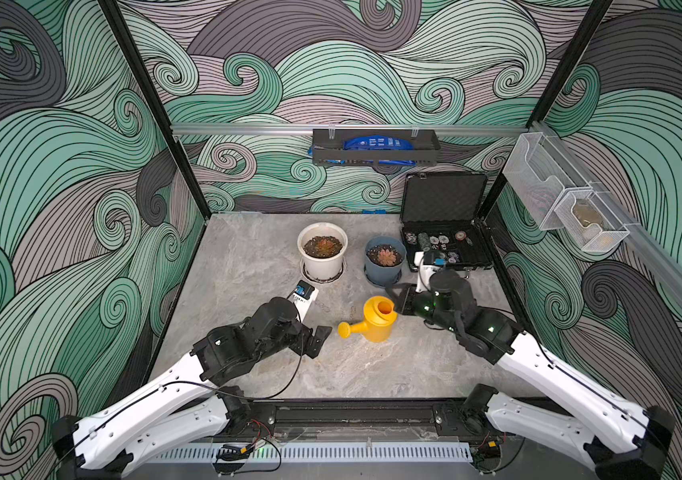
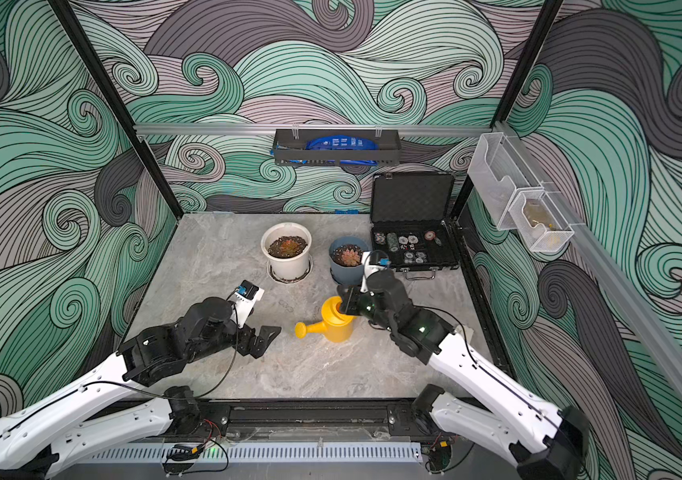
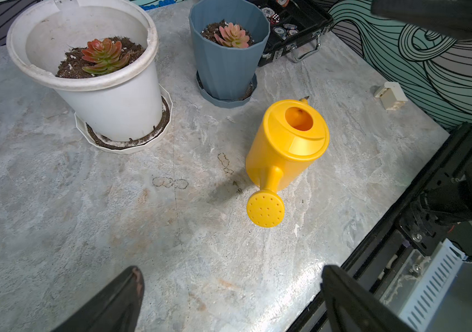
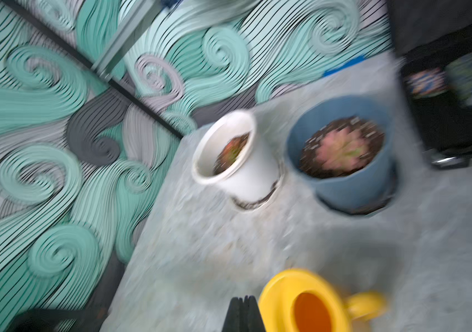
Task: Water the succulent around the soil edge
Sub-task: Adjust the watering can at the center of the board.
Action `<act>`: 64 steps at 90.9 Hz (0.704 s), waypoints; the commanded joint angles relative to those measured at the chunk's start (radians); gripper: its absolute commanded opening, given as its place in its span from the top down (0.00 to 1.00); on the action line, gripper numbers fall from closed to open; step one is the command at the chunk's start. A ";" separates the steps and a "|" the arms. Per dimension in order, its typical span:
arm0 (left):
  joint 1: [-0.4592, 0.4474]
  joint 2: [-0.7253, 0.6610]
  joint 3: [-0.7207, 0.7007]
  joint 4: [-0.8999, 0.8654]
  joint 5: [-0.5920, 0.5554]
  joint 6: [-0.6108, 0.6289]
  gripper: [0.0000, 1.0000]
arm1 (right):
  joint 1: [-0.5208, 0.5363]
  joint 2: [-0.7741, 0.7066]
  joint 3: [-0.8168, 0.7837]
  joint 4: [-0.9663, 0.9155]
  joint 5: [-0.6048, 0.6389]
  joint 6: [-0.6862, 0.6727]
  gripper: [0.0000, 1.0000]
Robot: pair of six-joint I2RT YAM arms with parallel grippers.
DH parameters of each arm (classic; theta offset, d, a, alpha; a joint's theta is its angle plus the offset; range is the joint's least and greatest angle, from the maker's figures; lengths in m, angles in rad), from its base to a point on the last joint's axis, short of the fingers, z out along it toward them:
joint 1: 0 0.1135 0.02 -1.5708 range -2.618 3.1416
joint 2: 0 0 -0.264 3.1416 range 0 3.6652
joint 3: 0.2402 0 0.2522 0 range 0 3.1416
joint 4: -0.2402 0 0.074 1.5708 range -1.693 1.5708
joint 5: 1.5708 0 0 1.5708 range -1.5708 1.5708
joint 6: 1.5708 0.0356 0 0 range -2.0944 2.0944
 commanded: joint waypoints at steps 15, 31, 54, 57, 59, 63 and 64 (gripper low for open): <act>0.006 -0.013 0.007 0.017 0.031 -0.006 0.01 | -0.193 0.185 -0.027 -0.013 -0.267 -0.154 1.00; 0.006 -0.005 0.008 0.018 0.043 -0.005 0.01 | -0.192 0.303 0.010 -0.014 -0.298 -0.134 1.00; 0.006 -0.011 0.006 0.025 0.051 -0.005 0.02 | -0.190 0.365 -0.042 0.063 -0.332 -0.136 1.00; 0.006 -0.012 0.004 0.025 0.054 -0.003 0.02 | -0.191 0.370 -0.041 0.069 -0.339 -0.144 1.00; 0.006 -0.010 0.005 0.027 0.056 -0.003 0.02 | -0.191 0.373 -0.041 0.072 -0.343 -0.148 1.00; 0.006 -0.010 0.005 0.024 0.059 -0.004 0.01 | -0.191 0.377 -0.046 0.083 -0.350 -0.150 1.00; 0.006 -0.009 0.005 0.024 0.059 -0.004 0.01 | -0.190 0.378 -0.047 0.087 -0.352 -0.151 1.00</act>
